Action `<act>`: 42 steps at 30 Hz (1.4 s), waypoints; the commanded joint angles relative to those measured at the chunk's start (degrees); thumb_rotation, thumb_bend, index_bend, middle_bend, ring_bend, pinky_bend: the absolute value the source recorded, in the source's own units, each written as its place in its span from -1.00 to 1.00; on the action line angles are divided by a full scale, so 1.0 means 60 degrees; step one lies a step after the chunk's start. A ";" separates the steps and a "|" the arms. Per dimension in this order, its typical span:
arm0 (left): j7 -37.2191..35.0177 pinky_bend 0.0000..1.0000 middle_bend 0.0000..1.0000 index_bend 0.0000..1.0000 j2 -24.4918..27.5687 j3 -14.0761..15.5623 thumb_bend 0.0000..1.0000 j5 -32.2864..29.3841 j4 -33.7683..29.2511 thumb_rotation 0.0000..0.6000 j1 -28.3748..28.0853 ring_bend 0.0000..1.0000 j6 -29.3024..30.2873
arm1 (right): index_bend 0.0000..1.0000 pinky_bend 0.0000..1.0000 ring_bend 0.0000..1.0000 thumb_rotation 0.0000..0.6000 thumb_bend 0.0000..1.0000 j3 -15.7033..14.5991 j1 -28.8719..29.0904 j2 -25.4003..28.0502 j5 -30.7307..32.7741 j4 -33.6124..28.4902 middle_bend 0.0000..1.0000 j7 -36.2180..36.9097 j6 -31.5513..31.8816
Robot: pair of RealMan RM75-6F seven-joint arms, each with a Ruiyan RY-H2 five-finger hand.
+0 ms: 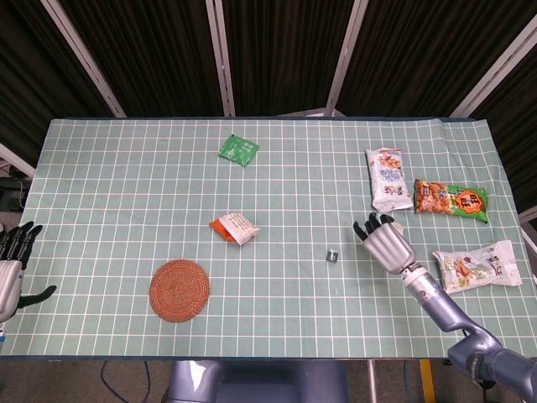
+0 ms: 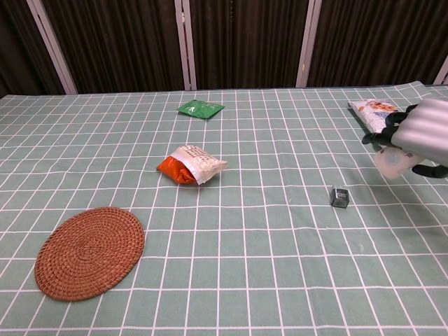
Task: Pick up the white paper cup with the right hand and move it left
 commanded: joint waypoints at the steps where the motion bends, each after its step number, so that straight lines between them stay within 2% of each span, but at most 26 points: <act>1: -0.0016 -1.00 -1.00 -1.00 0.0030 0.0016 -1.00 0.0011 -0.0032 1.00 -0.0007 -1.00 -0.0018 | -0.64 -0.12 -0.53 1.00 -0.48 0.0829 0.0060 0.0000 0.1543 -0.0836 -0.23 0.2901 -0.0643; 7: -0.0004 -1.00 -1.00 -1.00 0.0054 0.0028 -1.00 -0.0010 -0.0075 1.00 -0.0006 -1.00 -0.0034 | -0.64 -0.15 -0.54 1.00 -0.48 0.1106 0.0166 -0.0264 0.2357 -0.0421 -0.23 0.4061 -0.1376; 14: -0.0037 -1.00 -1.00 -1.00 0.0081 0.0036 -1.00 -0.0090 -0.0085 1.00 -0.0022 -1.00 -0.0121 | -0.64 -0.17 -0.54 1.00 -0.50 0.0917 0.0192 -0.0596 0.2338 0.0315 -0.23 0.4700 -0.1565; 17: -0.0033 -1.00 -1.00 -1.00 0.0091 0.0042 -1.00 -0.0084 -0.0105 1.00 -0.0023 -1.00 -0.0118 | -0.64 -0.24 -0.58 1.00 -0.52 0.0827 0.0208 -0.0678 0.2234 0.0463 -0.25 0.4822 -0.1526; 19: -0.0022 -1.00 -1.00 -1.00 0.0096 0.0051 -1.00 -0.0075 -0.0120 1.00 -0.0026 -1.00 -0.0123 | -0.69 -0.38 -0.69 1.00 -0.55 0.0753 0.0225 -0.0677 0.2138 0.0516 -0.37 0.4808 -0.1497; 21: -0.0006 -1.00 -1.00 -1.00 0.0102 0.0061 -1.00 -0.0073 -0.0140 1.00 -0.0028 -1.00 -0.0132 | -0.85 -0.56 -0.87 1.00 -0.60 0.0661 0.0239 -0.0607 0.2114 0.0478 -0.64 0.4679 -0.1597; 22: -0.0003 -1.00 -1.00 -1.00 0.0105 0.0068 -1.00 -0.0071 -0.0147 1.00 -0.0029 -1.00 -0.0139 | -0.89 -0.62 -0.92 1.00 -0.62 0.0634 0.0239 -0.0550 0.2139 0.0405 -0.71 0.4590 -0.1659; 24: -0.0003 -1.00 -1.00 -1.00 0.0110 0.0077 -1.00 -0.0066 -0.0157 1.00 -0.0032 -1.00 -0.0149 | -0.97 -0.85 -0.99 1.00 -0.72 0.0591 0.0235 -0.0411 0.2233 0.0218 -0.87 0.4297 -0.1804; 27: -0.0012 -1.00 -1.00 -1.00 0.0131 0.0090 -1.00 -0.0055 -0.0182 1.00 -0.0032 -1.00 -0.0157 | -1.00 -1.00 -1.00 1.00 -0.87 0.0563 0.0226 -0.0140 0.2496 -0.0174 -1.00 0.3563 -0.2045; 30: -0.0046 -1.00 -1.00 -1.00 0.0162 0.0094 -1.00 -0.0042 -0.0206 1.00 -0.0027 -1.00 -0.0147 | -1.00 -1.00 -1.00 1.00 -0.96 0.0594 0.0173 0.0186 0.2716 -0.0816 -1.00 0.2712 -0.1962; 36: -0.0068 -1.00 -1.00 -1.00 0.0202 0.0105 -1.00 -0.0006 -0.0246 1.00 -0.0025 -1.00 -0.0128 | -1.00 -1.00 -1.00 1.00 -0.98 0.0435 0.0113 0.0751 0.2438 -0.1950 -1.00 0.0632 -0.1231; 42: -0.0046 -1.00 -1.00 -1.00 0.0191 0.0095 -1.00 -0.0037 -0.0243 1.00 -0.0034 -1.00 -0.0140 | -1.00 -1.00 -1.00 1.00 -0.94 0.0116 0.0265 0.0735 0.1960 -0.2323 -0.97 -0.1555 -0.0970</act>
